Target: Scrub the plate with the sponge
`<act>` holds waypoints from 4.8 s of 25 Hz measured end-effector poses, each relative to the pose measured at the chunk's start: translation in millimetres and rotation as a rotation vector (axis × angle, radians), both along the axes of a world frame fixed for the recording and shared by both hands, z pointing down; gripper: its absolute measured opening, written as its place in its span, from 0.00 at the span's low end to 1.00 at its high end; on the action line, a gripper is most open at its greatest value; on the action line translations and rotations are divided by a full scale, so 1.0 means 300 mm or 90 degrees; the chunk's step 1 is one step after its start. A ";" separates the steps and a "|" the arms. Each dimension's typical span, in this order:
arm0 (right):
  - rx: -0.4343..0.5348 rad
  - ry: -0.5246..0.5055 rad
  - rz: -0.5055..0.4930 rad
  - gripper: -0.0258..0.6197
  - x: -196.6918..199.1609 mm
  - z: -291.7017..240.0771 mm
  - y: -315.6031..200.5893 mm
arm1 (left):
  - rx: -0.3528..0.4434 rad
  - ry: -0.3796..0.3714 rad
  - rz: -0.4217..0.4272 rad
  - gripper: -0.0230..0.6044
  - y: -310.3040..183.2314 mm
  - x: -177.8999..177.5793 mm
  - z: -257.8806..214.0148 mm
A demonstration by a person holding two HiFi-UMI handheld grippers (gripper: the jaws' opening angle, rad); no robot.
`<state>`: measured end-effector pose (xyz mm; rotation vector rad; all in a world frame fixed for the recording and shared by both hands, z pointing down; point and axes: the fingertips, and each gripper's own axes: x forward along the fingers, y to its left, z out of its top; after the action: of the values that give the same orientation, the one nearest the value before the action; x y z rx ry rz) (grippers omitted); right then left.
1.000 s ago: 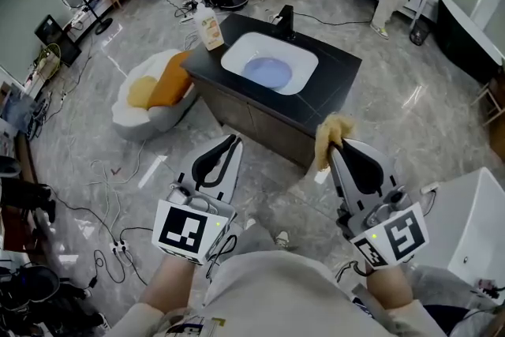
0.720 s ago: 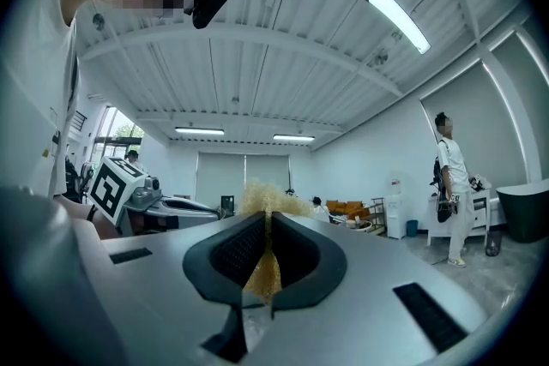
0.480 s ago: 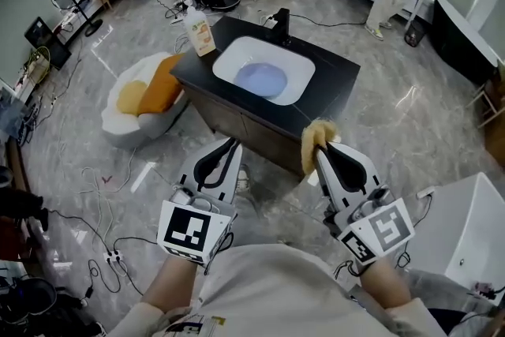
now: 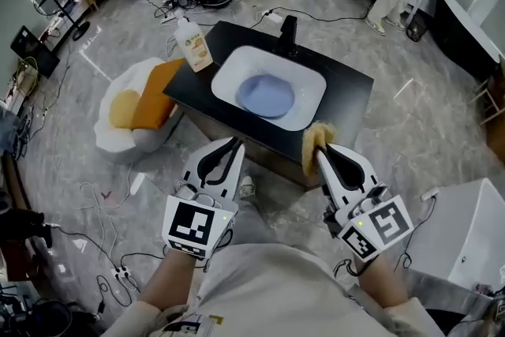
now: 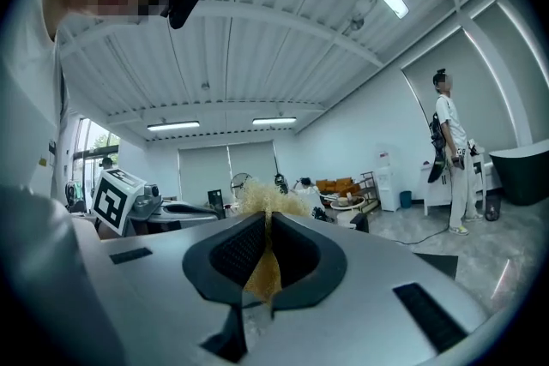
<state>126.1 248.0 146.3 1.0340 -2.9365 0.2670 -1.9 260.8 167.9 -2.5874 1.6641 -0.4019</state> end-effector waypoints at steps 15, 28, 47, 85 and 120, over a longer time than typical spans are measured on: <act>-0.099 0.109 0.092 0.11 -0.361 0.286 -0.661 | -0.224 -0.007 0.042 0.10 -0.726 -0.426 0.406; -0.241 0.200 0.085 0.11 -0.506 0.667 -0.972 | -0.401 0.084 0.045 0.25 -1.073 -0.496 0.788; -0.372 0.291 0.006 0.11 -0.573 1.293 -1.197 | -0.611 0.076 0.020 0.25 -1.292 -0.437 1.303; -0.315 0.664 -0.112 0.11 -0.494 1.836 -1.359 | -0.751 0.046 -0.073 0.09 -1.317 -0.410 1.686; -0.250 0.633 -0.226 0.11 -0.608 1.797 -1.285 | -0.751 0.065 -0.031 0.08 -1.330 -0.400 1.668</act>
<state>-56.4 -137.6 685.4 0.3839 -1.9866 0.2146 -121.8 -138.2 668.3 -3.2745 1.8453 -1.7215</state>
